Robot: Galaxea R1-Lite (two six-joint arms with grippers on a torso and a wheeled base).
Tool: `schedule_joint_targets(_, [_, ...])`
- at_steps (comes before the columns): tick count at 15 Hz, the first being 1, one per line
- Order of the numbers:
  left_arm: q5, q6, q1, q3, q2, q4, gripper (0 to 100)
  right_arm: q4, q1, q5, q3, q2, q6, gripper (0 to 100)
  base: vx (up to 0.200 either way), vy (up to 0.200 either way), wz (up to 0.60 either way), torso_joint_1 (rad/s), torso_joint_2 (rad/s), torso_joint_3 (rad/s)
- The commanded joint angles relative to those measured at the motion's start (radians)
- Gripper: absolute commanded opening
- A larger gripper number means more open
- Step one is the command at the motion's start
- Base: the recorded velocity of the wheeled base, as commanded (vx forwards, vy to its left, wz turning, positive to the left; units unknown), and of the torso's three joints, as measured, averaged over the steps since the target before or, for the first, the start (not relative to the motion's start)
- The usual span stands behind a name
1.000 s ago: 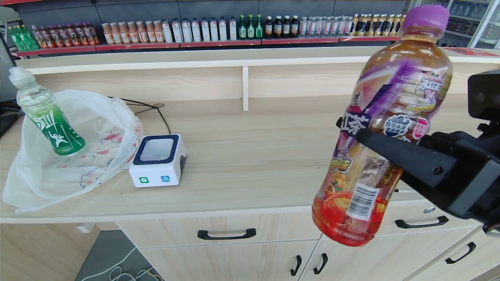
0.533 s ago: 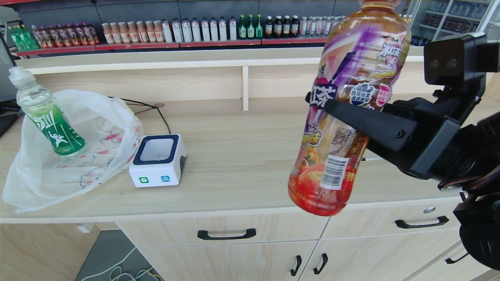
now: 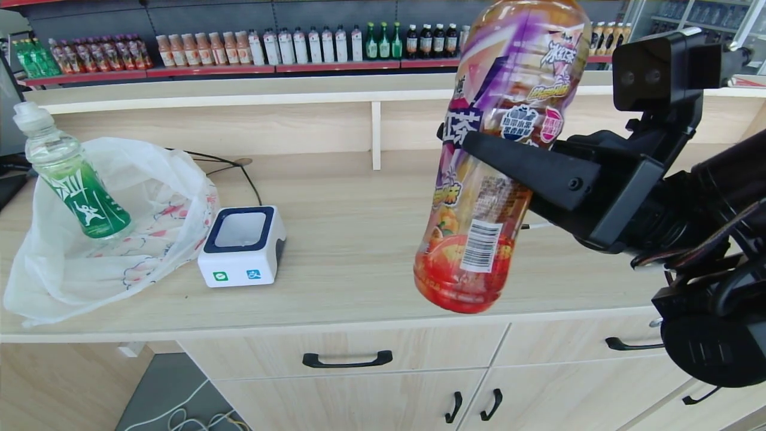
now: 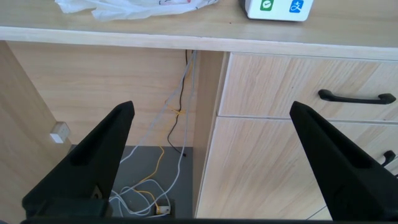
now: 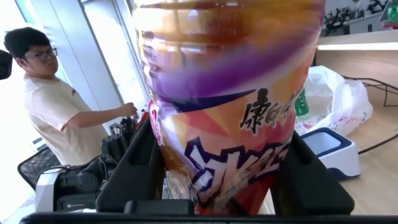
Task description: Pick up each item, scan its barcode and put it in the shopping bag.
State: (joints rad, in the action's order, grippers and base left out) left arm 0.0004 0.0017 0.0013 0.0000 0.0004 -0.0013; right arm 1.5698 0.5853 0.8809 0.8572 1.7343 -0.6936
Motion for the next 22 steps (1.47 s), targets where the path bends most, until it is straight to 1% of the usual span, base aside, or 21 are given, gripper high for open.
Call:
schedule_joint_targets(1, [0.001, 0.0, 0.0, 0.0, 0.0, 0.0, 100, 0.001, 0.007, 0.0, 0.002, 0.004, 0.0, 0, 0.0, 0.0, 0.0, 0.0, 0.0, 0.0])
schedule_joint_targets(4, [0.0, 0.0, 0.0, 0.0, 0.0, 0.0, 100, 0.001, 0.018, 0.0, 0.002, 0.005, 0.0, 0, 0.0, 0.0, 0.0, 0.0, 0.0, 0.0])
schedule_joint_targets(22, [0.001, 0.0, 0.0, 0.0, 0.0, 0.0, 100, 0.001, 0.018, -0.006, -0.012, 0.007, 0.006, 0, 0.0, 0.0, 0.0, 0.0, 0.0, 0.0])
